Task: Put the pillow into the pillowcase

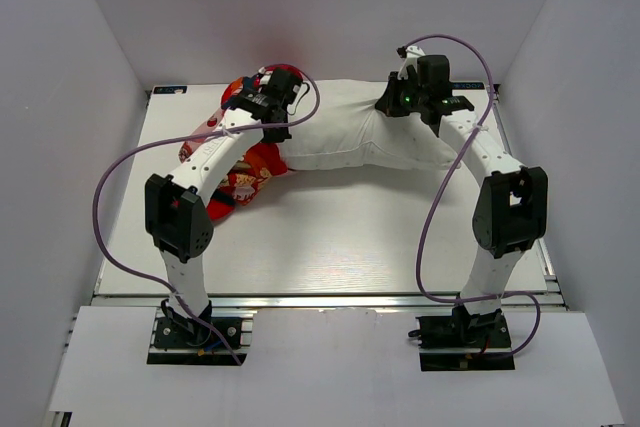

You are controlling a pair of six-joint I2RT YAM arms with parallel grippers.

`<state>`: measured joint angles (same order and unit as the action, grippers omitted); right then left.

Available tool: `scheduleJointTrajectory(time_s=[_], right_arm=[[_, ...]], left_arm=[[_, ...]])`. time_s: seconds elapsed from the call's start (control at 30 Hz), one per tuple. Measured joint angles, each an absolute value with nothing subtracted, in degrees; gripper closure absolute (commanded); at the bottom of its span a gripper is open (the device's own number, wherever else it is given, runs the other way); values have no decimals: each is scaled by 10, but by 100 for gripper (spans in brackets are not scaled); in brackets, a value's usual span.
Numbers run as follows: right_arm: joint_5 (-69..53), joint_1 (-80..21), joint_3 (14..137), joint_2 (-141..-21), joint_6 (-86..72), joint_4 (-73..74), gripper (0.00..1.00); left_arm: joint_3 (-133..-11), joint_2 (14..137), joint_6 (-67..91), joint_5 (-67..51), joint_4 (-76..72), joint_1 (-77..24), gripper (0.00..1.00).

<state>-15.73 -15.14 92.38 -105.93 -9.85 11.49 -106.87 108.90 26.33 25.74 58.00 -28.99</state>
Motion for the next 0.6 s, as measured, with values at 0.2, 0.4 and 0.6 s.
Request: scheduleJointTrajectory(time_s=[0.2, 0.4, 0.6], right_arm=[[-169, -162, 909, -1042, -87, 114, 100], [-184, -187, 898, -1020, -88, 104, 100], [-230, -196, 888, -995, -135, 85, 100]], left_arm=[[-1103, 1087, 264, 167, 568, -292, 100], [-1192, 1087, 291, 52, 527, -318, 100], [-1192, 1091, 342, -52, 462, -340, 100]])
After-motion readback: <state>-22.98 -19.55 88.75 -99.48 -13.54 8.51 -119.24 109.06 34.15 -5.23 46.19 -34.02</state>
